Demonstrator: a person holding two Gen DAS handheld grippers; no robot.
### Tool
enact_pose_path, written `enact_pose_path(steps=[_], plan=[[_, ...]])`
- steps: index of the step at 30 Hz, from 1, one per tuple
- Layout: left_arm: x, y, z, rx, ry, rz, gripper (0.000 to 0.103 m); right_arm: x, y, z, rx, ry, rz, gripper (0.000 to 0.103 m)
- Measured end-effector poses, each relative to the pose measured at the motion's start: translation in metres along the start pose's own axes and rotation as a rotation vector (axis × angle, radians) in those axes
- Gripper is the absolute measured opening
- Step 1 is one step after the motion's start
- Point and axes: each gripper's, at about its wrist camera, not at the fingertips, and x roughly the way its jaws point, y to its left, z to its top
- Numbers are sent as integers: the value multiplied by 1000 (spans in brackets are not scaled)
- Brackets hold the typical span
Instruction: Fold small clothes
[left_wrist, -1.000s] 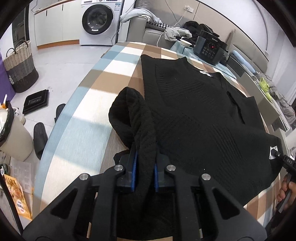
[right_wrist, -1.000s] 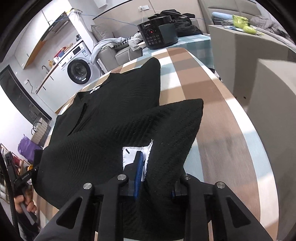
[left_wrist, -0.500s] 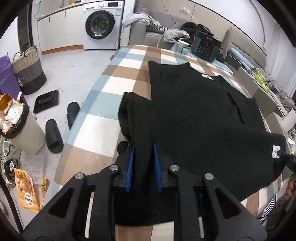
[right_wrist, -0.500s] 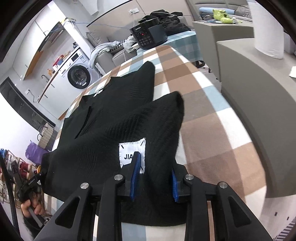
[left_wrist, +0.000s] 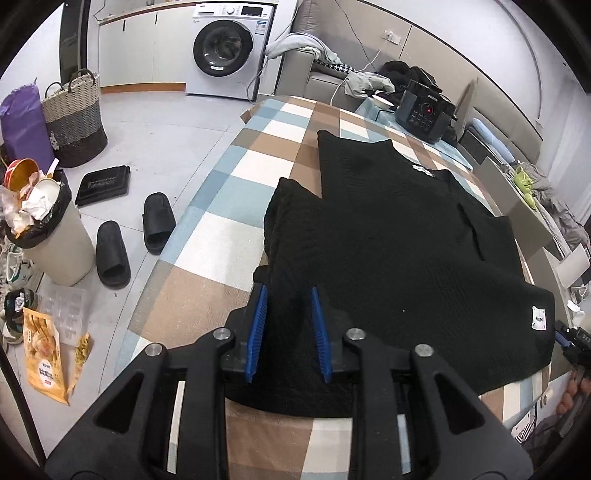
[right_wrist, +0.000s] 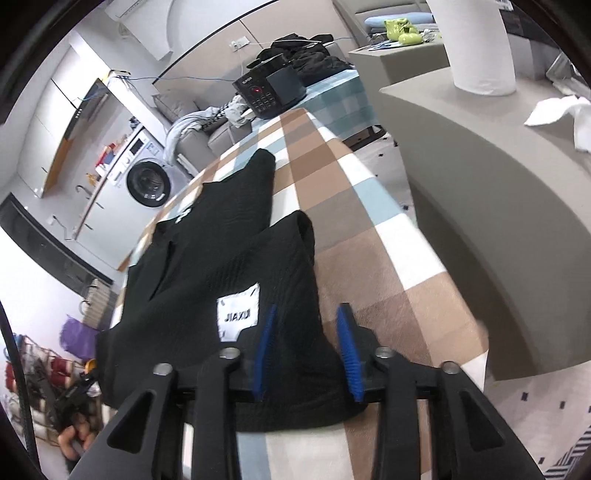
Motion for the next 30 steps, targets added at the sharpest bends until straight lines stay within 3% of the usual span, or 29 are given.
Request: enact_pose_path(steps=[3, 8, 10, 11, 12, 19, 25, 29, 30], plan=[[3, -3, 0, -1, 11, 18, 46, 1, 1, -3, -16, 12, 30, 45], [9, -7, 1, 1, 6, 22, 46, 13, 10, -2, -60, 11, 26, 44], [11, -9, 2, 7, -12, 33, 32, 16, 13, -1, -75, 21, 30, 27], [9, -10, 1, 15, -16, 42, 16, 16, 16, -1, -89, 21, 24, 26], [10, -11, 2, 22, -14, 38, 14, 15, 19, -1, -101, 20, 20, 26], [7, -13, 0, 17, -33, 11, 12, 13, 15, -1, -76, 24, 51, 26], [24, -15, 2, 20, 1, 40, 13, 19, 17, 0, -82, 33, 30, 27], [26, -13, 4, 3, -20, 34, 13, 21, 21, -2, -105, 23, 17, 26], [25, -12, 3, 6, -29, 32, 11, 18, 23, -2, -125, 3, 13, 19]])
